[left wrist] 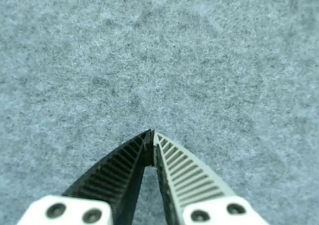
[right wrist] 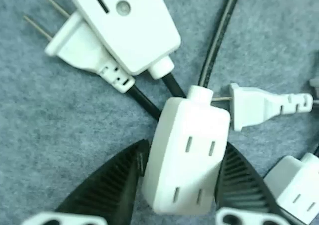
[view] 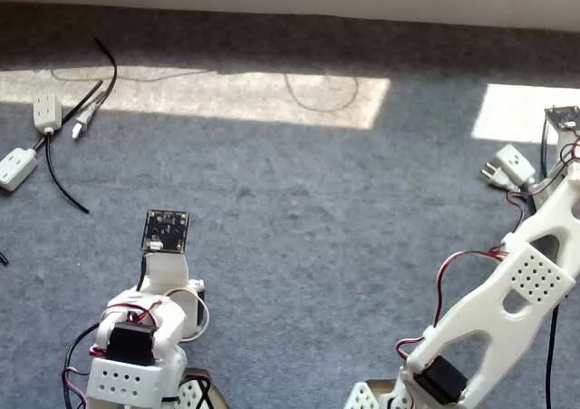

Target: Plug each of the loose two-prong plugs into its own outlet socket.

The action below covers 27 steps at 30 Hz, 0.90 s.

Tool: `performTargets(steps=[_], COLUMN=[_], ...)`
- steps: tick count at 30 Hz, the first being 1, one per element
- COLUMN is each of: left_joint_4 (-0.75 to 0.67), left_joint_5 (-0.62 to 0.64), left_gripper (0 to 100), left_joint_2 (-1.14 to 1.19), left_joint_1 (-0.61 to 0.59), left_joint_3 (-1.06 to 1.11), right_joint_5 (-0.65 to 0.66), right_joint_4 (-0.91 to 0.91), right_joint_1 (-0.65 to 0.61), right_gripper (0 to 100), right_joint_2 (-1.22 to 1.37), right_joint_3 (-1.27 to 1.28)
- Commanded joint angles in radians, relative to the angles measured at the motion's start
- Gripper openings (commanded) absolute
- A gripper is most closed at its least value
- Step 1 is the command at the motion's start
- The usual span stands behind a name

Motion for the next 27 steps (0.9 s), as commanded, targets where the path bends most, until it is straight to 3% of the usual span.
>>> performTargets(steps=[1, 10, 18, 20, 27], left_joint_4=[0.005, 0.005, 0.005, 0.005, 0.005], left_joint_5=[-0.006, -0.006, -0.006, -0.006, -0.006], left_gripper=[1, 1, 1, 1, 1], left_joint_2=[-0.004, -0.004, -0.004, -0.004, -0.004], left_joint_1=[0.010, 0.010, 0.010, 0.010, 0.010], left_joint_3=[0.013, 0.013, 0.013, 0.013, 0.013], right_joint_5=[-0.009, -0.015, -0.193, -0.232, -0.425], right_joint_4=[-0.016, 0.002, 0.128, 0.128, 0.130], right_joint_1=[0.007, -0.002, -0.105, -0.131, -0.266], right_gripper=[18.3, 18.0, 14.2, 9.1, 9.1], right_joint_2=[-0.082, -0.084, -0.084, -0.084, -0.084], right_joint_3=[-0.005, -0.048, -0.357, -0.375, -0.378])
